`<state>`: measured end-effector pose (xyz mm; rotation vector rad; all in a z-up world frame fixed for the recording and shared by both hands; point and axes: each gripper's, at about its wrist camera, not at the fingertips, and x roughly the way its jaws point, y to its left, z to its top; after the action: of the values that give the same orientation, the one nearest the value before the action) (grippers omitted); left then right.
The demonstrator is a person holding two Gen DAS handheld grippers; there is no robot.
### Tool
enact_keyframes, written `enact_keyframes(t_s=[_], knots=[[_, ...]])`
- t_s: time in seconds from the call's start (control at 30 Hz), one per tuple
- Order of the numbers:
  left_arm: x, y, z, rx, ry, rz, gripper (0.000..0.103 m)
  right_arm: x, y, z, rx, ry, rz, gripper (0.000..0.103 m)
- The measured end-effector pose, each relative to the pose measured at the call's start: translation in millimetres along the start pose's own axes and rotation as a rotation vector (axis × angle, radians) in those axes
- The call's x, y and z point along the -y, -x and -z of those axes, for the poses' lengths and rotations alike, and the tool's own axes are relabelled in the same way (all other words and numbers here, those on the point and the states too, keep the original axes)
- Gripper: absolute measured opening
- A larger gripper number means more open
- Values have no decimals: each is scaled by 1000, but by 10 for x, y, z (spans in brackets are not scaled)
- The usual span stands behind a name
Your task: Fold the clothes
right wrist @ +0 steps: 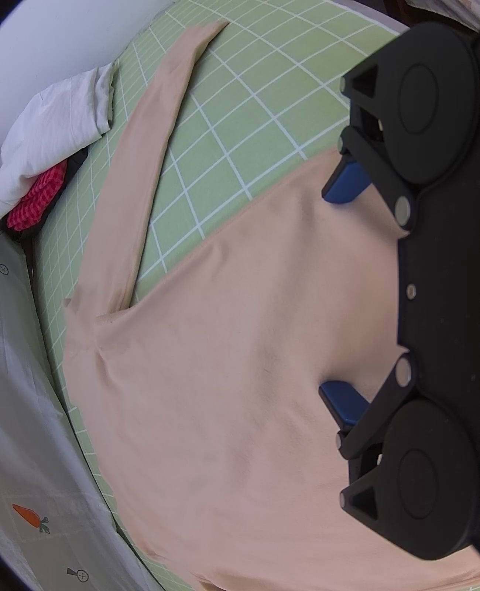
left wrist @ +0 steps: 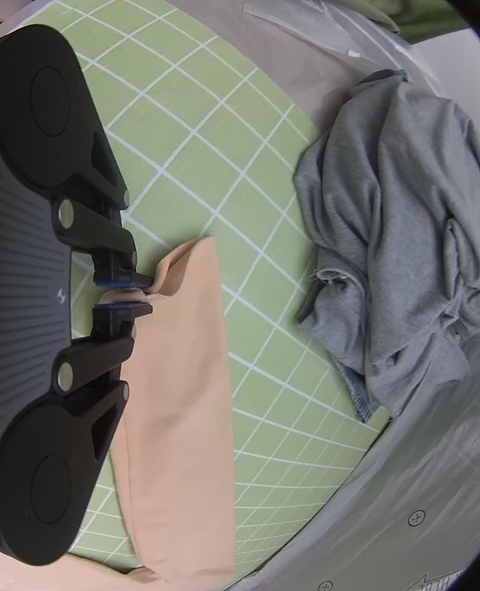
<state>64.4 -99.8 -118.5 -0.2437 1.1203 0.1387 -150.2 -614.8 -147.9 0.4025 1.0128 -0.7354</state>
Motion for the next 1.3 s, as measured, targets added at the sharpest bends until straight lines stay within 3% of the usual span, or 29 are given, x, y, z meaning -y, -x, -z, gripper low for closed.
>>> enact_keyframes(t_s=[0.2,0.3,0.37,0.4,0.47,0.57,0.73,0.8,0.87,1.0,1.03,1.07,1.1,1.13,1.17,1.2,1.27,1.3], knots=[[-59,24,-33,19,-10,-66,11,9,1,9,6,-4,-3,103],[8,103,-48,39,-54,-92,23,12,2,22,14,-3,-7,103],[63,190,-47,65,-74,-97,40,17,2,15,14,12,-15,103],[100,251,-35,83,-79,-89,43,18,5,6,12,29,-23,103],[182,382,-1,121,-87,-66,52,31,17,-7,8,76,-48,103],[414,545,167,128,-149,5,57,105,54,19,26,151,-60,103],[894,654,722,23,-247,141,61,510,122,94,50,112,-59,103],[1075,630,990,-66,-242,226,61,704,120,124,42,71,-90,102],[1252,590,1312,-131,-262,285,61,860,111,160,29,45,-131,95],[1567,581,1834,-159,-380,215,59,1007,182,214,31,106,-224,82],[1602,584,1927,-162,-388,209,52,1023,199,229,28,137,-238,75],[1615,593,1996,-162,-384,209,37,1029,214,247,29,175,-240,68],[1625,604,2056,-159,-376,208,31,1038,226,262,34,216,-238,64],[1634,616,2116,-157,-369,207,15,1051,238,277,40,254,-243,57],[1639,633,2172,-153,-365,205,6,1070,252,291,47,282,-254,48],[1641,653,2227,-148,-364,204,6,1095,268,302,50,305,-267,43],[1630,688,2325,-140,-355,195,5,1145,296,316,44,342,-292,12],[1598,703,2357,-143,-338,184,5,1171,308,319,33,351,-305,8]])
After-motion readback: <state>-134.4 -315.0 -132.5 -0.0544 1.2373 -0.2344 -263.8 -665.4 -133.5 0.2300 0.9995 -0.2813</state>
